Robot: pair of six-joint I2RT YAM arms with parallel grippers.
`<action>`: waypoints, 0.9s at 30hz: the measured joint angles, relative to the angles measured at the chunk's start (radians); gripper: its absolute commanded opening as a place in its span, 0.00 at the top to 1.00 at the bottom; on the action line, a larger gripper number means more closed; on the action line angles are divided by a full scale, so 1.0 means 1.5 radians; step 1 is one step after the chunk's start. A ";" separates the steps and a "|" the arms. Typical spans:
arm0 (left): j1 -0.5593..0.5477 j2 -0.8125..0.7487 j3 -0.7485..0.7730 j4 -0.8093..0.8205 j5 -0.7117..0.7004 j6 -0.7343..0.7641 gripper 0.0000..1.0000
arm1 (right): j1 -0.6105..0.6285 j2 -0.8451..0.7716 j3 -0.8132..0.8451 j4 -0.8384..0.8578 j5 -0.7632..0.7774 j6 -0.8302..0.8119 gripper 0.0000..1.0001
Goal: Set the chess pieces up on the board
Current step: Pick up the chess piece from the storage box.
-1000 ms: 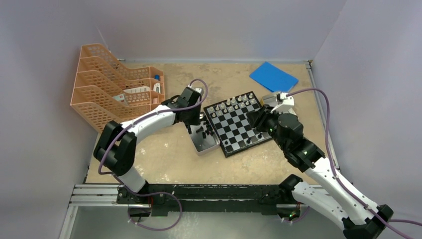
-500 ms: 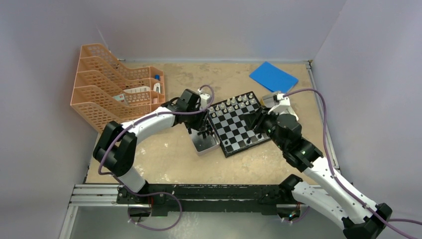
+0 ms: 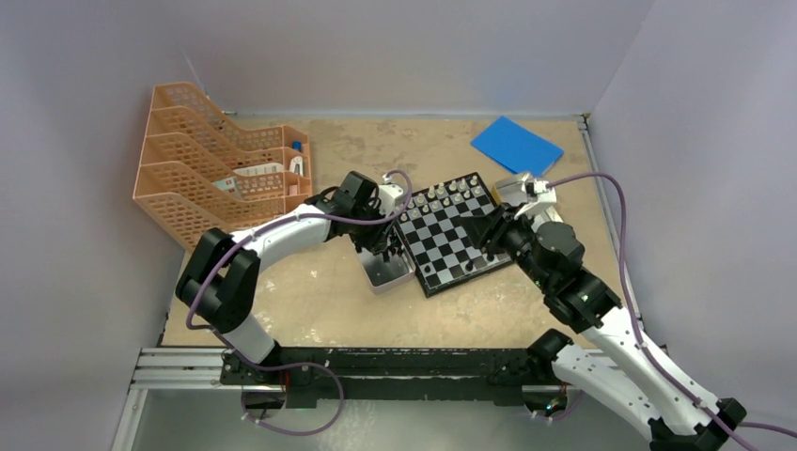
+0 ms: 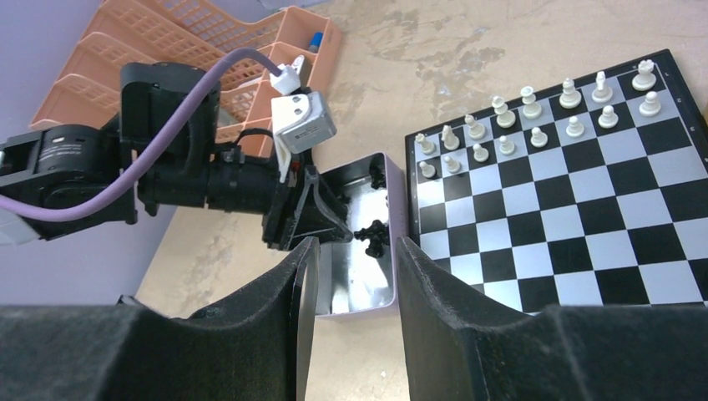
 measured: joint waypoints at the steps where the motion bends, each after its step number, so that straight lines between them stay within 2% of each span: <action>1: 0.000 0.000 -0.001 0.002 0.000 0.005 0.65 | 0.000 -0.005 0.000 0.000 -0.003 -0.001 0.58; 16: 0.000 0.076 -0.028 0.051 0.013 0.033 0.70 | 0.000 -0.074 0.000 -0.020 -0.003 -0.012 0.58; 20: 0.000 0.079 -0.028 0.066 0.012 0.034 0.74 | 0.000 -0.074 0.000 -0.021 -0.003 -0.013 0.58; 27: 0.000 0.081 -0.028 0.069 0.014 0.030 0.87 | 0.000 -0.083 0.000 -0.025 -0.003 -0.012 0.58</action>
